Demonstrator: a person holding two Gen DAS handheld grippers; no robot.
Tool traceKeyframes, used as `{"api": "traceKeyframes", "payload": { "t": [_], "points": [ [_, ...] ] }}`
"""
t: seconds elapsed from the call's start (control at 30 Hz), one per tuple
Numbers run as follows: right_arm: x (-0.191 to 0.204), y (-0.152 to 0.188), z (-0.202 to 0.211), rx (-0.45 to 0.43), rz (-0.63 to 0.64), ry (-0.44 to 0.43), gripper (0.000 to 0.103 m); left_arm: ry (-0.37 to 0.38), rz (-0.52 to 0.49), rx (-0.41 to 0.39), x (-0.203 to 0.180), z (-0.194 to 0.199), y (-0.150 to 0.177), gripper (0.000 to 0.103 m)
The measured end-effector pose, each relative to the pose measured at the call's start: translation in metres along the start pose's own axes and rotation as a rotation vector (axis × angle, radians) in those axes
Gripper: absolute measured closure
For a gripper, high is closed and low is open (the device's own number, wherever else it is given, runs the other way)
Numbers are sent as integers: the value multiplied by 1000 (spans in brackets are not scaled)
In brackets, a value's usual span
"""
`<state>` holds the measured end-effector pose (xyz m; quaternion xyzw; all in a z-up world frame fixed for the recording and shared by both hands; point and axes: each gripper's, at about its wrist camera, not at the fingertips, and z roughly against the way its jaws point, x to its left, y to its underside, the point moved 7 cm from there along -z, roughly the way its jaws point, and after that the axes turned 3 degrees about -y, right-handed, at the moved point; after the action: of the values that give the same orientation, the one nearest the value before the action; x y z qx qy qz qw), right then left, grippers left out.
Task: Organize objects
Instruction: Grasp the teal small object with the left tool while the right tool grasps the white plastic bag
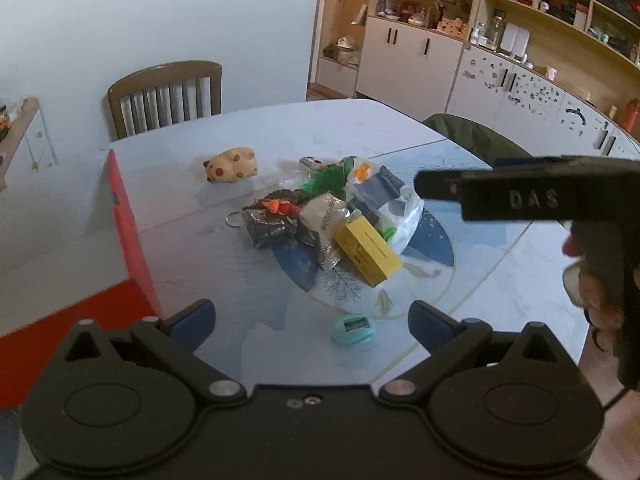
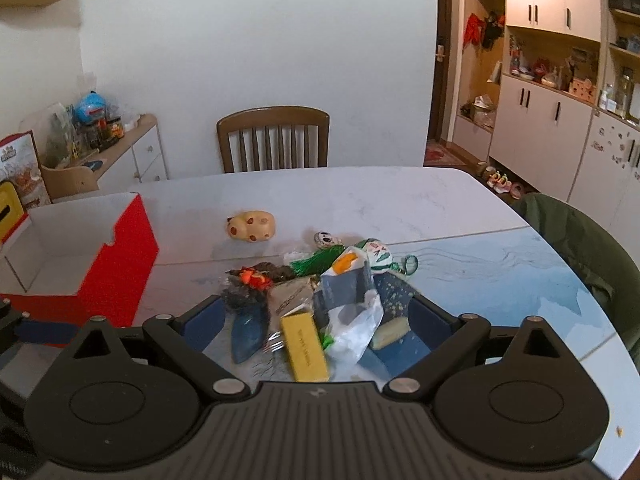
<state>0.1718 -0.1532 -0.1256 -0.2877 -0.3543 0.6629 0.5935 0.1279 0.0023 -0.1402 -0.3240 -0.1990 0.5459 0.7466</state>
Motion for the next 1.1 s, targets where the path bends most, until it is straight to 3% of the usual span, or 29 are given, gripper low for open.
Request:
{"api": "traceKeyframes", "payload": {
  "t": [0.37,0.63,0.87,1.1],
  "points": [
    [-38,-6,-53,59,63,-66,13,-70,5,52,-36,-46,7,1],
    [-58,0,-98,147,39,-115,32,-123,35,100,-50,-77,21,2],
    [-62,11,-122,214,20,-151,40,-160,72,131,-47,-97,34,14],
    [-64,15,-130,245,3,-181,59,-178,63,141,-46,-104,39,27]
  ]
}}
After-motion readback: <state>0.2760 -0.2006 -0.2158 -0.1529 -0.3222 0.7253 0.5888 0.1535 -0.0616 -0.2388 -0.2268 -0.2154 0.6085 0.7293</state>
